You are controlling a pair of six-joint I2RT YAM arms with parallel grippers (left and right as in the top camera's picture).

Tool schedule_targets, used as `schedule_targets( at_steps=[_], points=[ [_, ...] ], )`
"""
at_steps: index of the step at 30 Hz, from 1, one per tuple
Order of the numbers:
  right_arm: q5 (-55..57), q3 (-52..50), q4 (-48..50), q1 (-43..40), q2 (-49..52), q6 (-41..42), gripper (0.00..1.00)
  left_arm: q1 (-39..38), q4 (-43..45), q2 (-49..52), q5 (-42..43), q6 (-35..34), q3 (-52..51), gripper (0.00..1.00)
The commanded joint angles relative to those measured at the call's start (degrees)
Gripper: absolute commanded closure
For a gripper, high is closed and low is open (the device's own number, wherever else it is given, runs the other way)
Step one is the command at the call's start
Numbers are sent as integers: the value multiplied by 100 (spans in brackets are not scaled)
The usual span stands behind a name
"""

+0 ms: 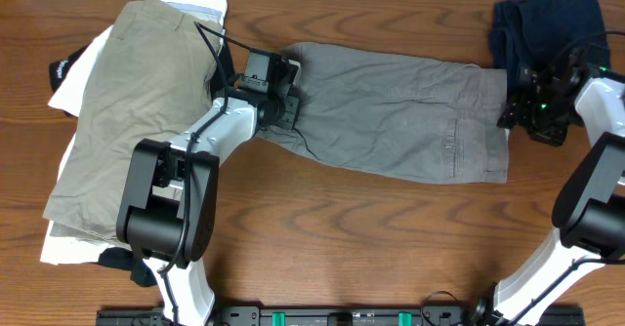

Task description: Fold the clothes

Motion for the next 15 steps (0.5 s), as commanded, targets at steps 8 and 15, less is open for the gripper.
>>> schedule_targets(
  at_steps=[8,15],
  points=[
    [437,24,114,564,127,-208,20,20,-13,-96,-50,-48,22,87],
    [802,-2,111,649,127,-118,19,20,-13,-96,-50,-48,22,87]
  ],
)
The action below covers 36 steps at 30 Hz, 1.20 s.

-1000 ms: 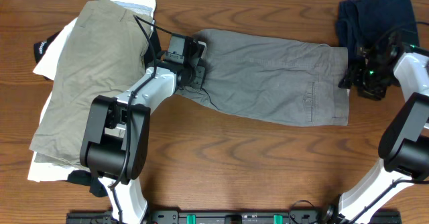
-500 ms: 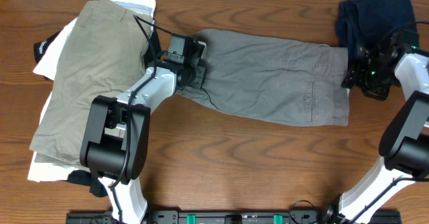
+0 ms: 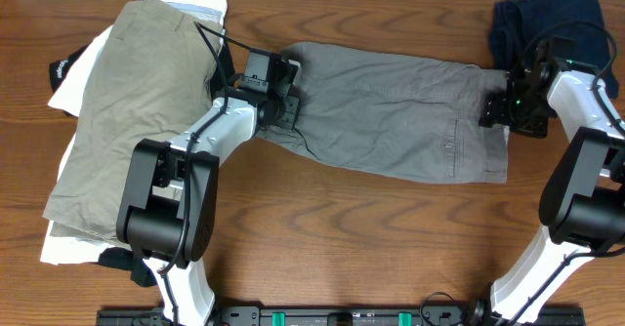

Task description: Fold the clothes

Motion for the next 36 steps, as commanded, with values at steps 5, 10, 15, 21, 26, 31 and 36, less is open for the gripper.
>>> schedule_targets(
  at_steps=[5,10,15,21,26,31,36],
  points=[
    [483,-157,87,22,57,131,19,20,-13,-98,-50,-48,22,87],
    [341,-468,437,24,59,177,18,20,-17,-98,-50,-48,22,87],
    [221,-654,623,9,59,308,19,20,-15,-98,-50,-50,22,87],
    [-350,-955,1045,74,107,601,25,20,-15,-98,-50,-50,22,87],
    [-645,-1307,1432,107,323,844,32,20,-20,-98,-50,-50,22,87],
    [-1043,-1390,1543,107,605,883,49,20,-17,-98,-50,-48,22,87],
    [-1237,-1390,1604,111,645,883,75,20,-17,-98,-50,-48,22,87]
  ],
)
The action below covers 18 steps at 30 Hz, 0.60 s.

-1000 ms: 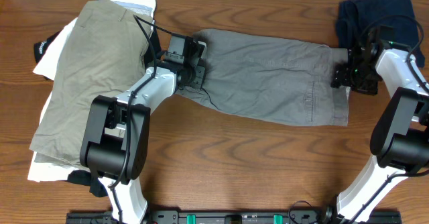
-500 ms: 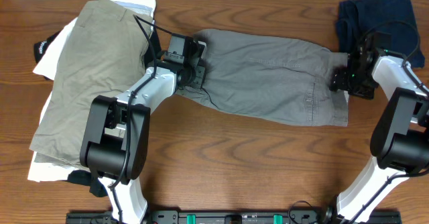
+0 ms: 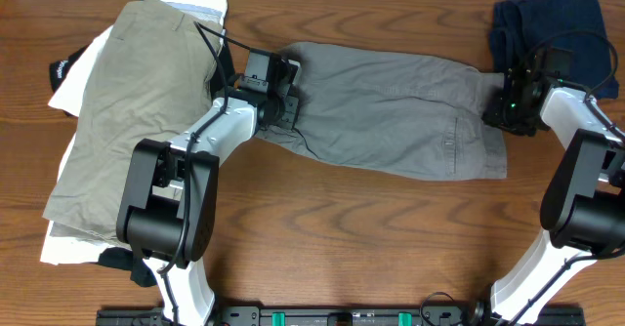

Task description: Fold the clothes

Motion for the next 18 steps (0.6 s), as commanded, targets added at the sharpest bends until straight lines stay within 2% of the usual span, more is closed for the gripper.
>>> schedule_targets(
  at_steps=[1,4,10,18],
  points=[
    [-614,-448,-146,116,717,122,82,17,-15,-96,-48,-48,22,87],
    [-616,-448,-149,116,717,122,91,17,-15,-96,-48,-48,22,87],
    [-1266,-389,-201,-37,525,116,98,17,-15,-96,-50,-48,22,87],
    [-1659,-225,-852,-623,-472,-262,99,17,-109,-96,-48,-52,22,87]
  ],
)
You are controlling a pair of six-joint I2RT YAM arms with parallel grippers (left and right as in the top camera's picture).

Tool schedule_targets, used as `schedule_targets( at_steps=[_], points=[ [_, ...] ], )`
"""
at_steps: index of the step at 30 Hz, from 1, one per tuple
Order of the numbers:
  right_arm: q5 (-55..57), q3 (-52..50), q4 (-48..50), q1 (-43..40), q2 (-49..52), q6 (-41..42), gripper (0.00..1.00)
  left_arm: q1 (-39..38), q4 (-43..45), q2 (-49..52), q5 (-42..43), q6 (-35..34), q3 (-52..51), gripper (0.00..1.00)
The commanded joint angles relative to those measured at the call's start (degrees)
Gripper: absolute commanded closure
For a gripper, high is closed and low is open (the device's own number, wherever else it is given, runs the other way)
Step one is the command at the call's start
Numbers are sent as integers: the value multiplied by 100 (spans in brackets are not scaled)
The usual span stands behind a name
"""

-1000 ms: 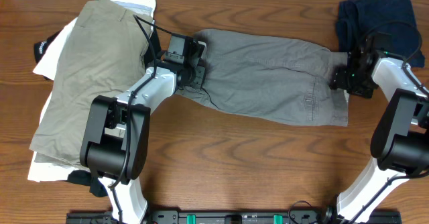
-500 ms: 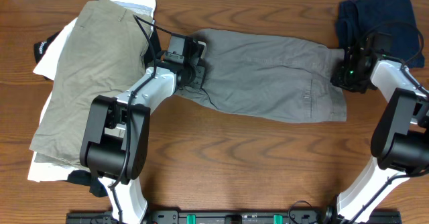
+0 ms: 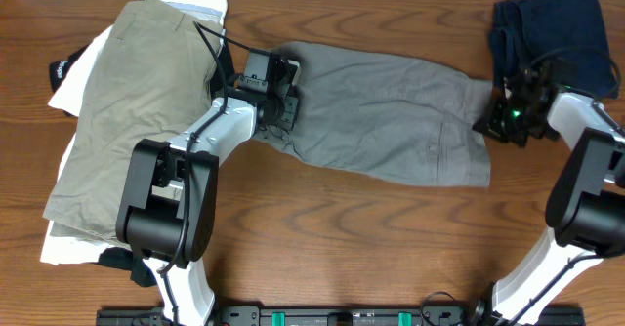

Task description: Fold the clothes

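Grey shorts [image 3: 386,111] lie spread across the middle of the table, running from left to right. My left gripper [image 3: 284,100] rests at their left end, where the cloth puckers around its fingers; it looks shut on that edge. At the right end, my right gripper [image 3: 491,121] sits on the upper right corner of the shorts, apparently shut on the fabric, which rises toward it. The fingertips of both grippers are hidden under the wrists in the overhead view.
A pile of clothes at the left has khaki shorts [image 3: 132,101] on top of a white garment [image 3: 73,82] and a black item [image 3: 63,67]. A navy garment [image 3: 552,23] lies at the back right corner, just behind the right gripper.
My right gripper has moved a little left and toward the front, and the right end of the grey shorts has shifted left with it. The left gripper has stayed put.
The left gripper stayed at the shorts' left end throughout. The right gripper was first off the right edge of the shorts, then at the edge, then on the upper right corner. Now that end has come in toward the left.
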Motion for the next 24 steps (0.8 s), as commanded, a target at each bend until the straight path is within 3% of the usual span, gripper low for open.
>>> schedule_targets(
  at_steps=[1,8,11,15,24],
  points=[
    [-114,-13,-251,-297,-575,-289,99,17,-72,-96,-44,-50,22,87],
    [-131,581,-1231,-514,-1414,-960,99,17,-79,-96,166,-162,22,88],
    [-155,1040,-1786,-457,-1513,-1152,99,17,-68,-96,345,-175,22,94],
    [-264,1550,-2264,-162,-1513,-1314,99,17,-72,-94,345,-184,22,94],
    [-415,2140,-1663,1224,-1513,-590,99,-44,-72,-94,345,-437,22,94]
  ],
)
